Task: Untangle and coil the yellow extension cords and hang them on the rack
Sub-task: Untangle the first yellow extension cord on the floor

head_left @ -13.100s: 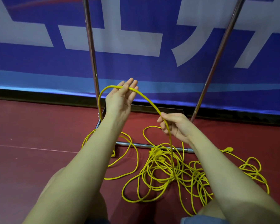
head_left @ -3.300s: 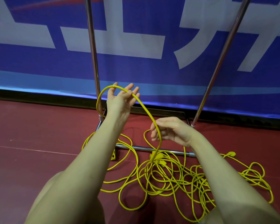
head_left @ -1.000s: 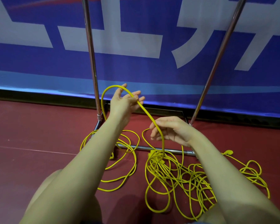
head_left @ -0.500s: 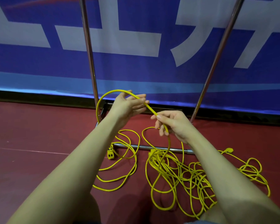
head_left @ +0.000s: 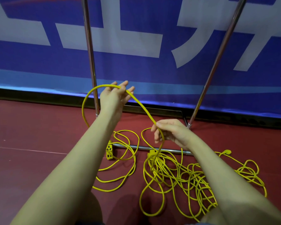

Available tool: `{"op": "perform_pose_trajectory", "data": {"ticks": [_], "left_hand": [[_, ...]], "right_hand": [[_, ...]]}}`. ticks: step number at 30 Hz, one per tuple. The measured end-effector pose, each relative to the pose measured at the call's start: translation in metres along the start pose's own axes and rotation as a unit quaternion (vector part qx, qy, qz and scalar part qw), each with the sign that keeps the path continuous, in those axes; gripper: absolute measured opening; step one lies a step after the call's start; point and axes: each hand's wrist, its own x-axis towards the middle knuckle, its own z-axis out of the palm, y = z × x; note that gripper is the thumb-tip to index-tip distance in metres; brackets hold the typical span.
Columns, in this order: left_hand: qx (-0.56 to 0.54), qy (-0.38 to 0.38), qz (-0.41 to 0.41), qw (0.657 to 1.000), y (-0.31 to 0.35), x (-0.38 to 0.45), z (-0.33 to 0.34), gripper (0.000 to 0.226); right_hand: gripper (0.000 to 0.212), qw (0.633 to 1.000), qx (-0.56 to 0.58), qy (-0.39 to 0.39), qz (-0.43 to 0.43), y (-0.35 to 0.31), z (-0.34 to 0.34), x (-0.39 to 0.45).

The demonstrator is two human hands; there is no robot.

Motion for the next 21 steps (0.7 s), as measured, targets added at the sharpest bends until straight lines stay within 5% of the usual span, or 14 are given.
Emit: {"op": "perform_pose_trajectory", "data": {"ticks": [2,5,9,16,21], "left_hand": [[-0.005,0.018,-0.018,1.0,-0.004,0.0,-0.003,0.039],[0.031,0.014,-0.107,0.994,-0.01,-0.002,-0.001,0.004],[0.071,-0.047,-0.201,0.976,-0.023,-0.016,0.004,0.006],[0.032,-0.021,-0.145,0.989,-0.021,-0.017,0.001,0.043],[-0.037,0.014,-0.097,0.994,-0.003,-0.007,-0.001,0.048]], "right_hand": [[0.025,1.0,-0.024,0.011,-0.006,0.001,0.001,0.001],[0.024,0.998,-0.044,0.036,-0.023,0.002,0.004,0.003],[0.023,0.998,-0.037,0.038,-0.033,0.001,0.009,0.006],[0.025,1.0,-0.008,0.006,-0.016,-0.005,0.021,0.007],[0.032,1.0,-0.003,-0.018,0.011,-0.01,0.015,0.004]]}}
